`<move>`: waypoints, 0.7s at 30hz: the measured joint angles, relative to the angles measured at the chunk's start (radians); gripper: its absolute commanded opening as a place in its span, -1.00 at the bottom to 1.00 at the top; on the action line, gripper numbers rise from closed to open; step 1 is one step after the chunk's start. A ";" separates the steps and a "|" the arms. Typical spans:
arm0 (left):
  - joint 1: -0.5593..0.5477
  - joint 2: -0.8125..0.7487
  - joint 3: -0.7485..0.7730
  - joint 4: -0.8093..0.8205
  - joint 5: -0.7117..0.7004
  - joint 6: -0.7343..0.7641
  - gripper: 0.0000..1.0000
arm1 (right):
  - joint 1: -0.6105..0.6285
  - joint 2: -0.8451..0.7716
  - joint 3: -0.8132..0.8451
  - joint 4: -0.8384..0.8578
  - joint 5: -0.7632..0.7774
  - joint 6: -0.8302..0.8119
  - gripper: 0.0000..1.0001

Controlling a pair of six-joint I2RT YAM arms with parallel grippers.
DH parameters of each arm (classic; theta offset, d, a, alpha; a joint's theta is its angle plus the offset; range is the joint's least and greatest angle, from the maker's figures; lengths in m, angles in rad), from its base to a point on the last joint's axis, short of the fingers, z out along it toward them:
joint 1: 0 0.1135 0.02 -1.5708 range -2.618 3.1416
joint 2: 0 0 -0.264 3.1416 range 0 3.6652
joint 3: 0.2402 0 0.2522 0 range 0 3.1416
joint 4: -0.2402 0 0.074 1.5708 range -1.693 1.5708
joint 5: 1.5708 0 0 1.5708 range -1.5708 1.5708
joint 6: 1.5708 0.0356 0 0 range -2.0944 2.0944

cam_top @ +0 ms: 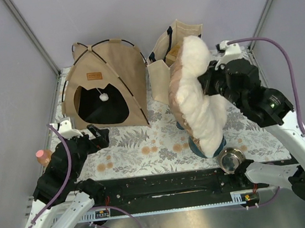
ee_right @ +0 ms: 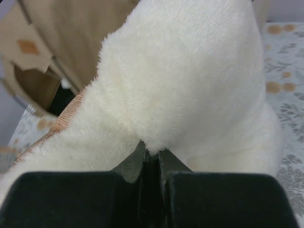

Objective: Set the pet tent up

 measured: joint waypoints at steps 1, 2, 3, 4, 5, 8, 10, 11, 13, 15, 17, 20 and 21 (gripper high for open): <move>0.000 0.001 0.003 -0.002 0.000 0.000 0.98 | 0.047 -0.004 -0.007 -0.002 0.003 0.002 -1.00; 0.000 0.002 0.005 -0.001 0.000 0.000 0.98 | 0.094 -0.006 -0.019 0.001 0.003 0.004 -1.00; 0.000 0.004 0.009 -0.002 0.000 0.000 0.98 | 0.149 -0.001 -0.041 0.007 0.004 0.010 -1.00; 0.000 0.007 0.012 0.000 0.000 -0.001 0.98 | 0.185 0.006 -0.058 0.009 0.002 0.013 -1.00; 0.000 0.011 0.015 -0.002 0.000 -0.002 0.98 | 0.228 0.023 -0.084 0.018 0.003 0.019 -1.00; 0.000 0.023 0.019 -0.001 0.000 -0.009 0.98 | 0.317 0.107 -0.159 0.055 -0.015 0.039 -0.52; 0.000 0.031 0.019 0.000 0.000 -0.018 0.98 | 0.340 0.181 -0.214 0.101 -0.058 0.056 0.02; 0.000 0.035 0.017 0.003 0.004 -0.024 0.98 | 0.346 0.205 -0.237 0.118 -0.077 0.073 0.29; 0.000 0.040 0.006 0.016 0.018 -0.032 0.98 | 0.350 0.231 -0.299 0.151 -0.103 0.093 0.55; 0.000 0.048 -0.014 0.029 0.034 -0.043 0.98 | 0.350 0.226 -0.335 0.152 -0.109 0.103 0.71; 0.000 0.066 -0.039 0.044 0.053 -0.054 0.98 | 0.350 0.208 -0.343 0.160 -0.107 0.111 0.82; 0.000 0.103 -0.076 0.071 0.084 -0.073 0.98 | 0.350 0.138 -0.367 0.181 -0.097 0.116 0.90; 0.000 0.115 -0.091 0.084 0.097 -0.081 0.98 | 0.350 0.108 -0.378 0.184 -0.092 0.118 0.89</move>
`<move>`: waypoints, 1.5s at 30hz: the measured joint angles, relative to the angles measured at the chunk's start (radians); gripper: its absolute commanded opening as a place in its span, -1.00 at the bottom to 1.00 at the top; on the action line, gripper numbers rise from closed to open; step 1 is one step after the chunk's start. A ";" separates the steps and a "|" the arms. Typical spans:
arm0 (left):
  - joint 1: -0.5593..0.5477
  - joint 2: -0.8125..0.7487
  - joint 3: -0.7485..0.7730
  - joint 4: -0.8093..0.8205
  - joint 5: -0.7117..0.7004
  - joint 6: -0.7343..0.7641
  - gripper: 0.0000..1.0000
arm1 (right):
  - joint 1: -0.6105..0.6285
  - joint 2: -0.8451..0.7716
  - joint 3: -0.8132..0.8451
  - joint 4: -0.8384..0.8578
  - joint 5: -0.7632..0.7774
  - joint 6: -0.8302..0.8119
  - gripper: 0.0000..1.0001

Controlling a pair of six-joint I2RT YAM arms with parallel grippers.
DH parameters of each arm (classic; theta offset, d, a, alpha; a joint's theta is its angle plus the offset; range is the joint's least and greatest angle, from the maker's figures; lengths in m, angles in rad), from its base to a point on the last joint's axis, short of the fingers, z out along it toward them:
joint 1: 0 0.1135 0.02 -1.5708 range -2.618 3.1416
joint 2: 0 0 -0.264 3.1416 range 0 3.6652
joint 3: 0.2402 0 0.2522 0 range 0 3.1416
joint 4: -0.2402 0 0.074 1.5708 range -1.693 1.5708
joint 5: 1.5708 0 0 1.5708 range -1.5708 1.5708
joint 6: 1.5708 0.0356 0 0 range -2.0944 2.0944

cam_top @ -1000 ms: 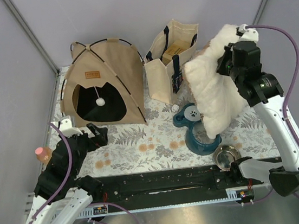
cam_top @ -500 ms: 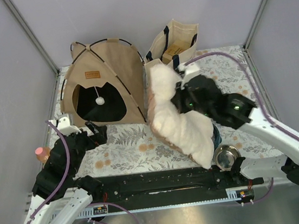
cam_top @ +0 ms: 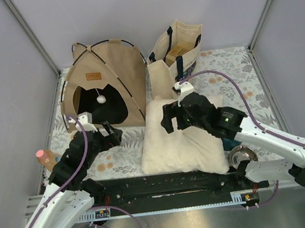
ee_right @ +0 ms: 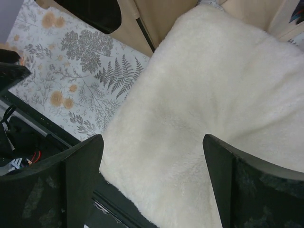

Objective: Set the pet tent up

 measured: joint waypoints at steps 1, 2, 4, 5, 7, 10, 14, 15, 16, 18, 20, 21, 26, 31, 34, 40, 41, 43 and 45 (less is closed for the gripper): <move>0.000 0.010 -0.022 0.023 0.020 -0.012 0.98 | 0.000 -0.029 -0.011 0.003 0.005 0.002 0.89; 0.000 0.019 -0.042 0.042 0.040 -0.023 0.98 | 0.000 -0.050 -0.020 0.003 0.015 0.003 0.90; 0.000 0.041 -0.088 0.091 0.090 -0.051 0.98 | 0.000 -0.087 -0.039 -0.001 0.050 0.013 0.88; 0.000 0.054 -0.117 0.127 0.121 -0.066 0.98 | 0.000 -0.100 -0.047 -0.011 0.084 0.022 0.88; 0.000 0.085 -0.172 0.202 0.186 -0.100 0.98 | -0.001 -0.111 -0.057 -0.041 0.158 0.038 0.87; 0.000 0.151 -0.247 0.328 0.273 -0.149 0.98 | -0.001 -0.112 -0.066 -0.109 0.289 0.078 0.87; -0.005 0.251 -0.307 0.470 0.323 -0.190 0.98 | -0.002 -0.113 -0.094 -0.225 0.491 0.167 0.89; -0.009 0.283 -0.322 0.521 0.326 -0.201 0.98 | -0.003 -0.113 -0.111 -0.241 0.526 0.185 0.89; -0.011 0.301 -0.328 0.550 0.327 -0.206 0.98 | -0.004 -0.114 -0.134 -0.253 0.552 0.201 0.89; -0.025 0.371 -0.349 0.663 0.327 -0.226 0.98 | -0.014 -0.112 -0.188 -0.277 0.579 0.234 0.90; -0.049 0.441 -0.357 0.750 0.328 -0.239 0.98 | -0.032 -0.106 -0.234 -0.283 0.579 0.253 0.89; -0.064 0.473 -0.357 0.784 0.328 -0.242 0.98 | -0.045 -0.101 -0.259 -0.280 0.568 0.259 0.88; -0.157 0.645 -0.335 0.882 0.287 -0.264 0.74 | -0.118 -0.102 -0.380 -0.187 0.460 0.262 0.13; -0.182 0.769 -0.292 0.934 0.276 -0.294 -0.19 | -0.129 -0.143 -0.402 -0.121 0.394 0.241 -1.00; -0.191 0.799 -0.256 0.947 0.295 -0.298 -0.82 | -0.130 -0.188 -0.401 -0.107 0.371 0.223 -1.00; -0.223 0.756 -0.137 0.870 0.328 -0.238 -1.00 | -0.134 -0.287 -0.371 -0.105 0.272 0.167 -1.00; -0.232 0.729 -0.114 0.843 0.332 -0.220 -1.00 | -0.135 -0.308 -0.365 -0.098 0.245 0.155 -1.00; -0.245 0.676 -0.079 0.799 0.339 -0.190 -1.00 | -0.136 -0.345 -0.360 -0.078 0.188 0.134 -1.00; -0.253 0.618 -0.041 0.749 0.348 -0.159 -1.00 | -0.136 -0.373 -0.354 -0.046 0.108 0.113 -1.00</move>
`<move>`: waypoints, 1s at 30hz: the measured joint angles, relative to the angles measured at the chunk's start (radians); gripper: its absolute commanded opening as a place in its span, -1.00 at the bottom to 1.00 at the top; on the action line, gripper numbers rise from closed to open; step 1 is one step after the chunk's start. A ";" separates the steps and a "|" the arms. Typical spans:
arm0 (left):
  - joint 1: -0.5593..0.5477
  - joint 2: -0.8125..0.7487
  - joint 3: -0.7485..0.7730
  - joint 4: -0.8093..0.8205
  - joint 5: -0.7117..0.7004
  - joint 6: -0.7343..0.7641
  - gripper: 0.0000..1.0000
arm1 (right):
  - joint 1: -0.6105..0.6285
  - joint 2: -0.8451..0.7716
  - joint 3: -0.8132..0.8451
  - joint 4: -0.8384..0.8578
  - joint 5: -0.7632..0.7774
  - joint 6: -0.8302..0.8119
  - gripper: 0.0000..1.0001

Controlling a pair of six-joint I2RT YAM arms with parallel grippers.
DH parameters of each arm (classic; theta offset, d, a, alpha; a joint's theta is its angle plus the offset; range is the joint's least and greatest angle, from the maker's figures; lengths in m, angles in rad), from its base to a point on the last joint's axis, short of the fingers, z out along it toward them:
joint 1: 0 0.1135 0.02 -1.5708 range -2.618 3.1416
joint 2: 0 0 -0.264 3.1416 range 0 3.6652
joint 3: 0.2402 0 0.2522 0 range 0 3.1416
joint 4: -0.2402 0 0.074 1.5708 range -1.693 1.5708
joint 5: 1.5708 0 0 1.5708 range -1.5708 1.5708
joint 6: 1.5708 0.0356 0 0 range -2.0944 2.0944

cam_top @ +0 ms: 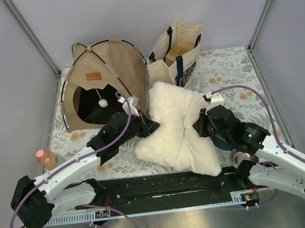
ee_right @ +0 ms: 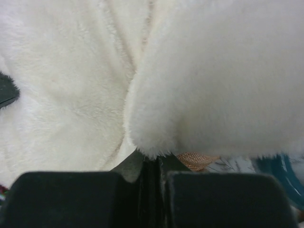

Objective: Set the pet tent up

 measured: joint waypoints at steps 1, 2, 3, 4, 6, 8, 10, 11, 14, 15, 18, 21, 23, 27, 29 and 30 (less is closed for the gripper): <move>-0.002 -0.030 0.021 -0.036 0.003 0.015 -1.00 | 0.000 -0.006 0.002 0.019 -0.043 -0.007 -1.00; -0.003 -0.059 0.045 -0.076 0.005 0.033 -1.00 | 0.002 -0.008 0.003 0.038 -0.076 -0.011 -1.00; -0.003 -0.081 0.061 -0.110 0.005 0.045 -1.00 | 0.008 -0.007 0.004 0.062 -0.114 -0.016 -1.00; -0.003 -0.109 0.079 -0.154 0.005 0.062 -1.00 | 0.019 -0.002 0.005 0.086 -0.146 -0.020 -1.00; -0.003 -0.163 0.097 -0.244 0.004 0.087 -1.00 | 0.062 0.029 0.018 0.121 -0.200 -0.028 -1.00; -0.003 -0.219 0.098 -0.328 0.002 0.102 -1.00 | 0.101 0.075 0.043 0.143 -0.238 -0.034 -1.00; -0.003 -0.295 0.098 -0.433 -0.008 0.111 -1.00 | 0.146 0.136 0.082 0.169 -0.267 -0.040 -1.00; -0.003 -0.333 0.098 -0.479 -0.015 0.114 -1.00 | 0.172 0.167 0.102 0.183 -0.275 -0.043 -1.00; -0.003 -0.480 0.105 -0.645 -0.075 0.113 -1.00 | 0.249 0.265 0.182 0.211 -0.298 -0.058 -1.00; -0.004 -0.523 0.114 -0.701 -0.102 0.110 -1.00 | 0.275 0.304 0.222 0.206 -0.302 -0.062 -1.00; -0.006 -0.638 0.172 -0.879 -0.196 0.092 -1.00 | 0.326 0.441 0.380 0.194 -0.331 -0.064 -1.00; -0.008 -0.708 0.276 -1.054 -0.304 0.067 -1.00 | 0.354 0.597 0.580 0.166 -0.360 -0.069 -1.00; -0.008 -0.741 0.346 -1.152 -0.376 0.047 -1.00 | 0.374 0.696 0.710 0.142 -0.370 -0.083 -1.00; -0.009 -0.790 0.422 -1.299 -0.483 0.012 -1.00 | 0.404 0.847 0.891 0.110 -0.387 -0.106 -1.00; -0.010 -0.796 0.437 -1.349 -0.516 -0.001 -1.00 | 0.407 0.910 0.953 0.085 -0.399 -0.113 -1.00; -0.010 -0.796 0.437 -1.365 -0.529 -0.005 -1.00 | 0.407 0.937 0.973 0.075 -0.401 -0.117 -1.00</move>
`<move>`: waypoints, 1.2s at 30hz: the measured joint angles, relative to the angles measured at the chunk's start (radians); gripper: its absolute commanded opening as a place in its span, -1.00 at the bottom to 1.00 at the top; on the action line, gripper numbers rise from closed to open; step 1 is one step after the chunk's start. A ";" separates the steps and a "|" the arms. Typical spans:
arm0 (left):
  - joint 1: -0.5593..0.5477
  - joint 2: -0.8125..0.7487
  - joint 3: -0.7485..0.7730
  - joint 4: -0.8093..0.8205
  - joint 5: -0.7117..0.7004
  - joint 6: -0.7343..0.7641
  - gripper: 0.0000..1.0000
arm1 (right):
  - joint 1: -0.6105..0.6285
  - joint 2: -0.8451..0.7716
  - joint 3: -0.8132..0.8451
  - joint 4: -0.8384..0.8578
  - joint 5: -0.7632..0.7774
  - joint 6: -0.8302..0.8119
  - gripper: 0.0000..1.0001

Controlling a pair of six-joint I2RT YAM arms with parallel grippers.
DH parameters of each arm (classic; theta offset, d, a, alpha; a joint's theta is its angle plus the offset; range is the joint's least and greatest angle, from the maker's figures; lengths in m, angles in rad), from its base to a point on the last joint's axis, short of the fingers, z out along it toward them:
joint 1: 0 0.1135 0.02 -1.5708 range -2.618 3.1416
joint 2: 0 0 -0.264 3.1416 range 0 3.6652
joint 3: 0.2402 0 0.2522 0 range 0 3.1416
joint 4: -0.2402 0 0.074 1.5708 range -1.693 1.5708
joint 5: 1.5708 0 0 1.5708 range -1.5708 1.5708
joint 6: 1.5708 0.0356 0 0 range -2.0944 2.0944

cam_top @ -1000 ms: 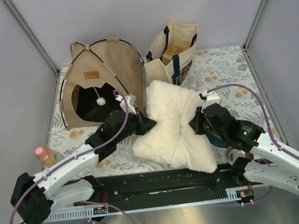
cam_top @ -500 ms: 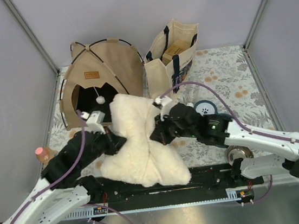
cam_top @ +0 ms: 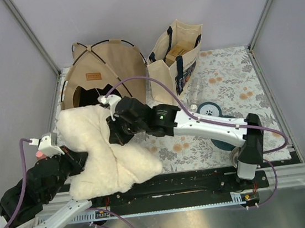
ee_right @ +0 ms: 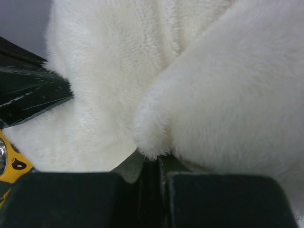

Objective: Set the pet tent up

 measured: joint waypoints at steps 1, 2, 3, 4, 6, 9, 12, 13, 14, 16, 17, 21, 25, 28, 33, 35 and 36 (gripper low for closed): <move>0.000 0.002 0.000 -0.019 -0.014 -0.003 -1.00 | 0.000 0.023 0.014 -0.008 0.000 -0.003 -1.00; -0.001 0.003 -0.001 -0.027 -0.021 -0.004 -1.00 | 0.000 0.045 0.022 -0.013 0.003 -0.009 -1.00; -0.001 0.006 -0.002 -0.031 -0.029 -0.006 -1.00 | 0.000 0.065 0.029 -0.021 0.006 -0.016 -1.00; -0.001 0.010 -0.007 -0.027 -0.039 -0.008 -1.00 | 0.000 0.085 0.035 -0.032 0.014 -0.024 -1.00; -0.001 0.018 -0.041 0.010 -0.048 -0.009 -1.00 | 0.000 0.120 0.052 -0.063 0.042 -0.039 -1.00; -0.001 0.061 -0.112 0.077 -0.050 -0.007 -1.00 | -0.006 0.171 0.080 -0.107 0.085 -0.069 -1.00; -0.001 0.137 -0.140 0.119 -0.053 -0.006 -1.00 | -0.034 0.215 0.113 -0.145 0.099 -0.090 -1.00; -0.001 0.169 -0.140 0.135 -0.058 -0.006 -1.00 | -0.049 0.233 0.133 -0.159 0.098 -0.100 -1.00; -0.001 0.194 -0.140 0.149 -0.063 -0.006 -1.00 | -0.065 0.253 0.157 -0.173 0.092 -0.111 -1.00; -0.001 0.221 -0.140 0.168 -0.070 -0.008 -1.00 | -0.097 0.299 0.224 -0.200 0.071 -0.136 -1.00; -0.001 0.226 -0.140 0.179 -0.076 -0.008 -1.00 | -0.110 0.326 0.267 -0.210 0.058 -0.152 -1.00; -0.001 0.197 -0.140 0.189 -0.090 -0.010 -1.00 | -0.126 0.400 0.407 -0.230 0.019 -0.204 -1.00; -0.001 0.177 -0.140 0.194 -0.090 -0.011 -1.00 | -0.124 0.431 0.465 -0.234 0.023 -0.241 -0.99; -0.001 0.177 -0.150 0.232 -0.077 -0.014 -1.00 | -0.128 0.444 0.465 -0.237 0.047 -0.241 -0.93; -0.001 0.218 -0.166 0.295 -0.069 -0.008 -1.00 | -0.164 0.460 0.425 -0.212 0.053 -0.192 -0.85; -0.001 0.248 -0.189 0.377 -0.064 0.010 -1.00 | -0.190 0.461 0.389 -0.190 0.053 -0.168 -0.82; -0.001 0.260 -0.213 0.429 -0.058 0.021 -1.00 | -0.202 0.462 0.374 -0.182 0.054 -0.157 -0.79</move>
